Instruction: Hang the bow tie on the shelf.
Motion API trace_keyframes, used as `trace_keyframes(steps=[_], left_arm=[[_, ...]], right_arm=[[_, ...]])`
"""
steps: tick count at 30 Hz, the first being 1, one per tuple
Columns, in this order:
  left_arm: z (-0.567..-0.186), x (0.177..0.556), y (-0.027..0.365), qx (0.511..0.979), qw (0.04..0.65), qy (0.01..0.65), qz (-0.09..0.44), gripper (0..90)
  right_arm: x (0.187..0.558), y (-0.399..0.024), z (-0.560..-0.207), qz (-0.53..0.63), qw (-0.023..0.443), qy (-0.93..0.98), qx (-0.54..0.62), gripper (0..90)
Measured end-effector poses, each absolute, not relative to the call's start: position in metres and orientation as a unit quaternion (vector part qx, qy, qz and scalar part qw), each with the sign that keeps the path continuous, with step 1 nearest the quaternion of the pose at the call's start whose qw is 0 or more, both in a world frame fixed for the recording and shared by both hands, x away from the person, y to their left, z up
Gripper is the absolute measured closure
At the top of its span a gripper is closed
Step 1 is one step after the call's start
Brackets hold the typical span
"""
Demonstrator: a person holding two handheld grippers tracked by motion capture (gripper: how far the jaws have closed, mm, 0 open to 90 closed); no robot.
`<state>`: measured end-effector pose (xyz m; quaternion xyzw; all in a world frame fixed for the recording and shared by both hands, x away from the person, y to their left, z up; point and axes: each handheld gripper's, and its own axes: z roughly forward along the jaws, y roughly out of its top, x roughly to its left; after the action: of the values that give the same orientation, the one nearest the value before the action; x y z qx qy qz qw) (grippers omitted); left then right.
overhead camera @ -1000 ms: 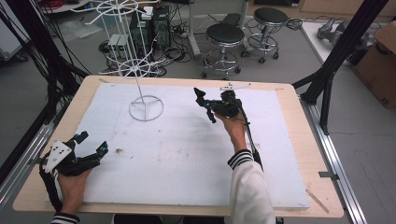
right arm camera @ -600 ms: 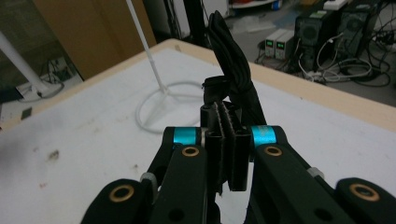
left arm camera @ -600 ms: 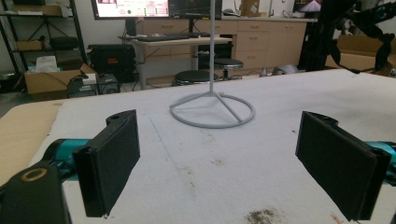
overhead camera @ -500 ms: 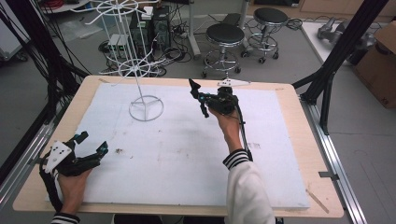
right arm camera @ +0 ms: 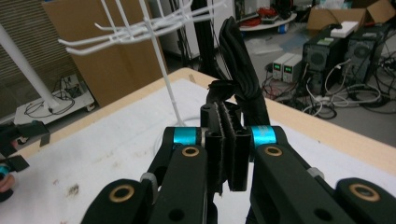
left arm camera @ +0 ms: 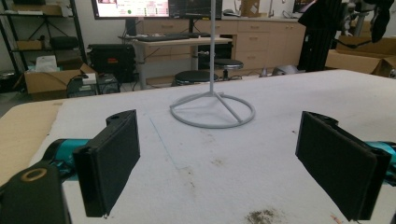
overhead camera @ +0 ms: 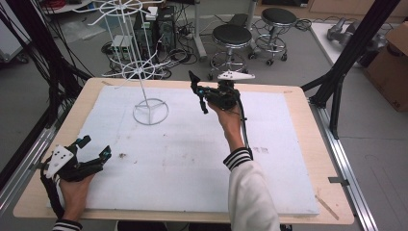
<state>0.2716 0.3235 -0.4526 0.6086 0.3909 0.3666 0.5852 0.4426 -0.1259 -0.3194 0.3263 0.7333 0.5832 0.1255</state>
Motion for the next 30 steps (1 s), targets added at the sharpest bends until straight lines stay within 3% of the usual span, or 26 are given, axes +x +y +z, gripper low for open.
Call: trace_keyframes(steps=[14, 30], left_arm=[[-0.453, 0.272, 0.324, 0.606, 0.587, 0.392, 0.367, 14.1], [-0.453, 0.272, 0.324, 0.606, 0.587, 0.392, 0.366, 14.1]], right_arm=[[0.443, -0.1, -0.288, 0.598, 0.137, 0.726, 0.312, 88.1], [0.445, -0.075, -0.274, 0.608, 0.128, 0.726, 0.294, 88.0]])
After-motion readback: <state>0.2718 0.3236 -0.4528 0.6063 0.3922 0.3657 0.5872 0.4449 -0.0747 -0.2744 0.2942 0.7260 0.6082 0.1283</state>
